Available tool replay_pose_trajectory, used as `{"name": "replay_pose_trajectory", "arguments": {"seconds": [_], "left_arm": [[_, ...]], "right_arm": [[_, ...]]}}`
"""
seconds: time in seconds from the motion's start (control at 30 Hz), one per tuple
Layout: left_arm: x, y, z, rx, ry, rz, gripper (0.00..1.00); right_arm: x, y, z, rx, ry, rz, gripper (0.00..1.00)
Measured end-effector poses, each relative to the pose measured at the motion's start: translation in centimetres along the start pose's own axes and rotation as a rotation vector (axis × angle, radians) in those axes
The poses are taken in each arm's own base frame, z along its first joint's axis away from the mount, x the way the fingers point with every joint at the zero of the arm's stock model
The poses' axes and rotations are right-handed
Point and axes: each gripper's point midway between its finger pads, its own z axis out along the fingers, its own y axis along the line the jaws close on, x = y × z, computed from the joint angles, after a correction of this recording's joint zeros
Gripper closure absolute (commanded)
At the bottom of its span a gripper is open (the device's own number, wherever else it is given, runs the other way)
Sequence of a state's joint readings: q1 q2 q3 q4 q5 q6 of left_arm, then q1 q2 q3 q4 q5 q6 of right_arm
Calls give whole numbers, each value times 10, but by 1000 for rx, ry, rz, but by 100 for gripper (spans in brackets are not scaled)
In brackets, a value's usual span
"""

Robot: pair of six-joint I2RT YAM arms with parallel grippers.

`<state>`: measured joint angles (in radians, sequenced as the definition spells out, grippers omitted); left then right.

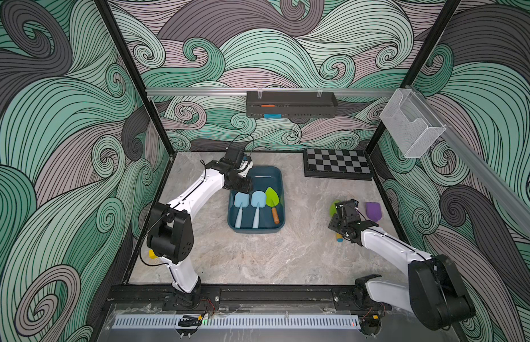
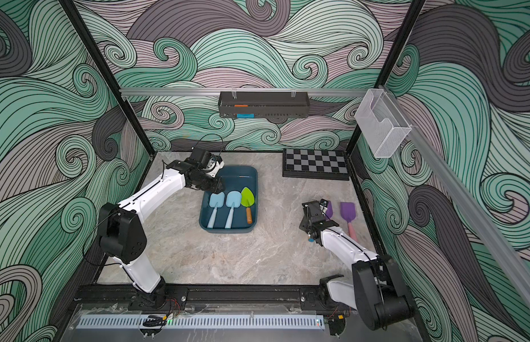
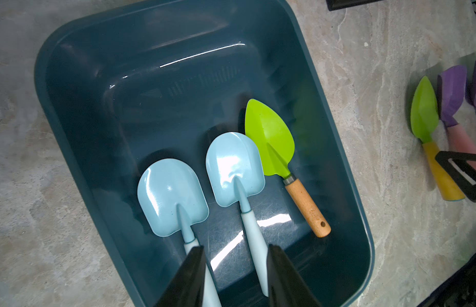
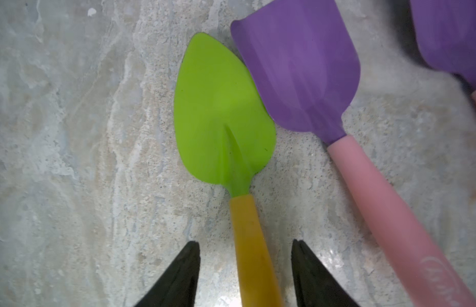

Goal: Put the shovel into the storage box
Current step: Pick up the shovel from the center of the board.

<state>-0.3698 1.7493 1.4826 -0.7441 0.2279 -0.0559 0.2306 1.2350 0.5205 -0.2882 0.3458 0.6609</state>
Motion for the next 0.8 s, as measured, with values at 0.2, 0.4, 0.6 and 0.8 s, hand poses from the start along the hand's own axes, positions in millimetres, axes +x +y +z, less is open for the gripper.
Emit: {"name": "replay_pose_trajectory", "arguments": {"seconds": [0.2, 0.4, 0.6, 0.8], "left_arm": [[12, -4, 12, 42, 17, -16, 58], [16, -10, 1, 56, -16, -8, 58], [7, -17, -12, 80, -71, 2, 58], [6, -27, -7, 151, -89, -14, 54]], "right_arm": [[14, -1, 6, 9, 69, -26, 45], [28, -3, 11, 22, 143, -61, 58], [31, 4, 10, -16, 167, -76, 83], [35, 14, 6, -65, 182, -120, 95]]}}
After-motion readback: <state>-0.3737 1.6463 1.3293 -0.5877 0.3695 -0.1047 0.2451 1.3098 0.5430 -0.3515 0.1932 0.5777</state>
